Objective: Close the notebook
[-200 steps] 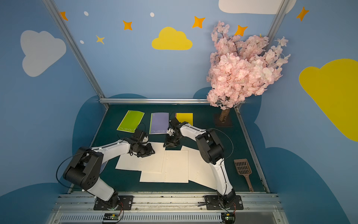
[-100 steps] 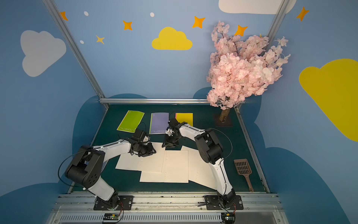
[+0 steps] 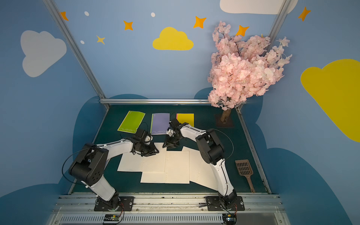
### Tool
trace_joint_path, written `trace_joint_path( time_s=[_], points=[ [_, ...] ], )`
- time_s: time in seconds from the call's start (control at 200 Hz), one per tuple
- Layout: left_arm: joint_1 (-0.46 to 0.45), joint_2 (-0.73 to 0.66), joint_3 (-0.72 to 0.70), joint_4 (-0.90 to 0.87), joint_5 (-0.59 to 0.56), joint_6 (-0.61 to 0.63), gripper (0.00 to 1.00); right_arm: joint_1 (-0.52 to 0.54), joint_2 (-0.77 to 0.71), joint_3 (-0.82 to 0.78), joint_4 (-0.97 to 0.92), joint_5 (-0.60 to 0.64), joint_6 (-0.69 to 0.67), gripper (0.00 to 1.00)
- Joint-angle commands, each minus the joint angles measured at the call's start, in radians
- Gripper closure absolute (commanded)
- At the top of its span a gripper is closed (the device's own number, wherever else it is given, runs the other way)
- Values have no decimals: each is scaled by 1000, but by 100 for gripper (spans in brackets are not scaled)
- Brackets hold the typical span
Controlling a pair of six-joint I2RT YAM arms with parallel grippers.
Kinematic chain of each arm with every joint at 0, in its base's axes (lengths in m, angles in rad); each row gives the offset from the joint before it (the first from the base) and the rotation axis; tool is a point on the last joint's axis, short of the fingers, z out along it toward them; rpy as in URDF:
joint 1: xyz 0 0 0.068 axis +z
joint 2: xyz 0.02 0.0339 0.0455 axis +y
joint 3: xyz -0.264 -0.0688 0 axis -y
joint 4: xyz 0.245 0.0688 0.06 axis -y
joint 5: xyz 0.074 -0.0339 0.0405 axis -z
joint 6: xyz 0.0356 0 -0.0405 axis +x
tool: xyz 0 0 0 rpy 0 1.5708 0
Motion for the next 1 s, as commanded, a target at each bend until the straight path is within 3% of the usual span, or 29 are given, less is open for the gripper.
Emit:
trace_joint_path(
  time_s=[0.0,0.571,0.991],
  points=[
    [-11,70,-34,-56,-27,4,71,12,-3,-24,41,-37,9,67],
    [-11,73,-32,-55,-23,8,72,6,-32,-61,103,-83,18,98],
    [-2,-35,18,-129,-71,44,69,-15,-97,-81,102,-86,20,100]
  ],
)
